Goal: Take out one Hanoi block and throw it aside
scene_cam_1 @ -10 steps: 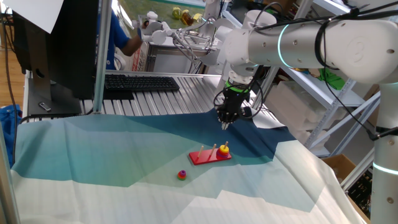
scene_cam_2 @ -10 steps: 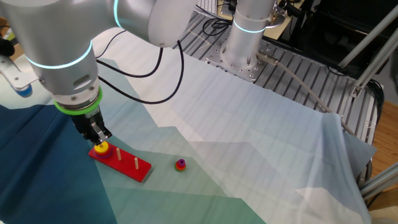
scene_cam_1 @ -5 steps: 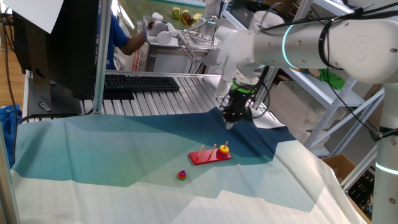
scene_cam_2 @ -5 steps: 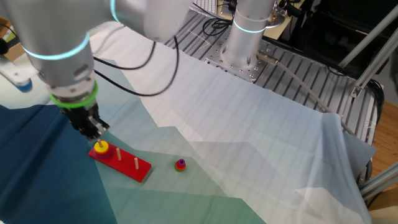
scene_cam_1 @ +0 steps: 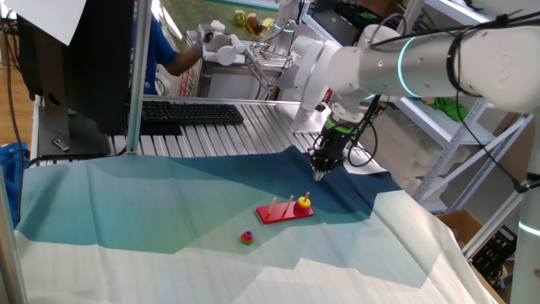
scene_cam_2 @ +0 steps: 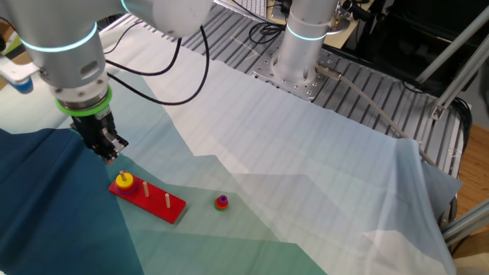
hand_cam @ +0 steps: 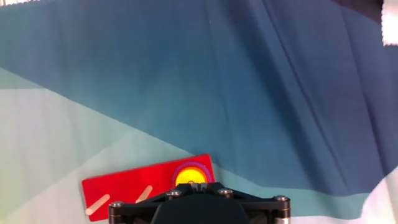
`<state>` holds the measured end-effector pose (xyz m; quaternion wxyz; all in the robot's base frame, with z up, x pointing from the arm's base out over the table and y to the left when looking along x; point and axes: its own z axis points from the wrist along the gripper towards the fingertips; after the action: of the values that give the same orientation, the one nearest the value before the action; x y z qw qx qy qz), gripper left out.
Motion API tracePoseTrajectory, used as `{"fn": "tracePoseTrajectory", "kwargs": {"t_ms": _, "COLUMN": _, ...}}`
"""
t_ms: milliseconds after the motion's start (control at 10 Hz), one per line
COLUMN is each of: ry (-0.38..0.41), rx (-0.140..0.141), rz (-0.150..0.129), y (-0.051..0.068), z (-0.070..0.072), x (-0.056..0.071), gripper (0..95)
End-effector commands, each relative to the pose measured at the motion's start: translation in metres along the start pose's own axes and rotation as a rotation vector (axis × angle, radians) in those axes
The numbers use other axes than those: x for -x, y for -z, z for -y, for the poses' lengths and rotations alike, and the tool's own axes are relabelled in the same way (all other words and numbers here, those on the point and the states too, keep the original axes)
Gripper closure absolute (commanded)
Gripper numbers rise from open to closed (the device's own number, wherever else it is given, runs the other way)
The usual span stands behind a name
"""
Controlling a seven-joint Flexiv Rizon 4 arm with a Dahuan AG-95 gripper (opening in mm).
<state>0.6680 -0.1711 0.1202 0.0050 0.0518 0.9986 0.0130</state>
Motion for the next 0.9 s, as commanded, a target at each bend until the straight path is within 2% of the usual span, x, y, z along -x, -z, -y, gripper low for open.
{"fn": "tracePoseTrajectory", "kwargs": {"t_ms": 100, "ry": 0.010, "rx": 0.001, "rz": 0.024, "y": -0.006, "z": 0.000, "x": 0.004, "gripper": 95.0}}
{"fn": "tracePoseTrajectory", "kwargs": {"t_ms": 300, "ry": 0.020, "rx": 0.001, "rz": 0.038, "y": -0.015, "z": -0.002, "x": 0.004, "gripper": 95.0}}
{"fn": "tracePoseTrajectory", "kwargs": {"t_ms": 600, "ry": 0.017, "rx": -0.023, "rz": 0.040, "y": -0.016, "z": -0.007, "x": 0.002, "gripper": 95.0}}
{"fn": "tracePoseTrajectory", "kwargs": {"t_ms": 900, "ry": 0.006, "rx": -0.017, "rz": 0.041, "y": -0.024, "z": -0.009, "x": 0.002, "gripper": 95.0}}
